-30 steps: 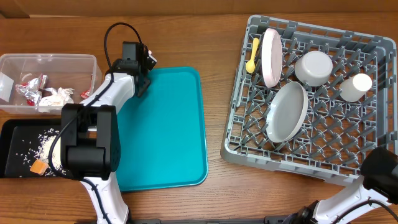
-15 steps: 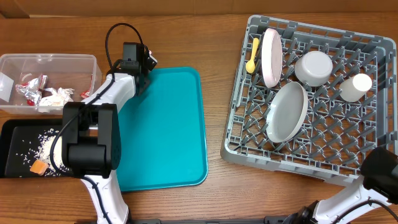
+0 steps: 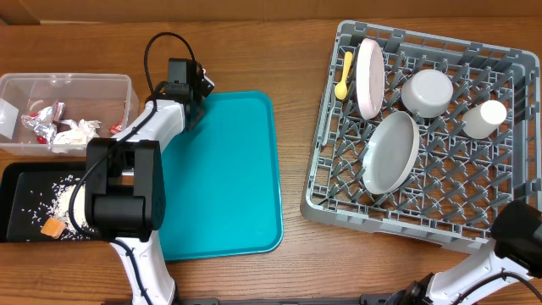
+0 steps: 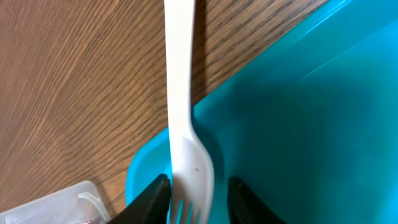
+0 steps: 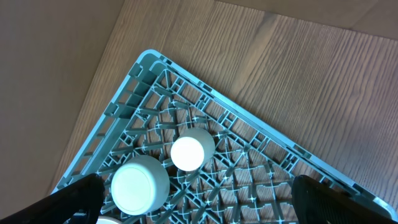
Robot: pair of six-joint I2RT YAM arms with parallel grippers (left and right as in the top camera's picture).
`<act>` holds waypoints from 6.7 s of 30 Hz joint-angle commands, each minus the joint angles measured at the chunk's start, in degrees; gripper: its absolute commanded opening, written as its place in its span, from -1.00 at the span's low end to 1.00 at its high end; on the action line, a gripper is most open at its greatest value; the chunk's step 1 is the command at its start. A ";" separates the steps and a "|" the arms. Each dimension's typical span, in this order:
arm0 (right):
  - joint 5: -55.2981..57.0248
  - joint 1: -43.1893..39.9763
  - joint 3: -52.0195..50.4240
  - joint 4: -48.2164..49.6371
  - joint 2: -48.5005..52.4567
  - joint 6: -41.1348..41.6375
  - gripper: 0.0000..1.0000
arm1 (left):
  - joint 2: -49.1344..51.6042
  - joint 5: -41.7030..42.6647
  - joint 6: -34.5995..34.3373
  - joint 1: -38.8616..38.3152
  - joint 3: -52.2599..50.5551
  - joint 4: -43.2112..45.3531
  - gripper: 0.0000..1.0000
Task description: Sort waste into correct bins and load items into the dishwasher rack
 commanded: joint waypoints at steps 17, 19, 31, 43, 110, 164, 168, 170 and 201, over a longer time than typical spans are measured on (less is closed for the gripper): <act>0.44 -0.04 0.09 0.15 -0.42 0.26 1.00 | 1.25 -1.05 -7.17 0.26 0.63 -1.27 -0.92; 0.44 -0.04 0.09 0.15 -0.39 0.26 1.00 | 0.42 -1.01 -10.78 0.26 2.05 -3.17 -0.92; 0.44 -0.04 0.09 0.15 -0.42 0.26 1.00 | -10.86 13.35 -26.67 0.22 17.57 -23.87 -0.92; 0.44 -0.04 0.09 0.15 -0.42 0.26 1.00 | -14.12 33.99 -29.59 -12.79 19.78 -29.42 -0.92; 0.44 -0.04 0.09 0.15 -0.39 0.26 1.00 | -0.22 41.40 -59.78 -30.40 20.81 -3.32 0.66; 0.44 -0.04 0.09 0.15 -0.42 0.26 1.00 | 0.26 37.13 -66.53 -35.06 21.46 -39.65 -0.92; 0.44 -0.04 0.09 0.15 -0.42 0.26 1.00 | 0.26 43.08 -66.51 -36.04 21.46 -39.60 -0.92; 0.44 -0.04 0.09 0.15 -0.42 0.26 1.00 | 0.26 43.50 -66.55 -36.59 21.46 -39.85 -0.92; 0.44 -0.04 0.09 0.15 -0.42 0.26 1.00 | 0.26 48.65 -67.34 -39.76 21.46 -43.06 -0.24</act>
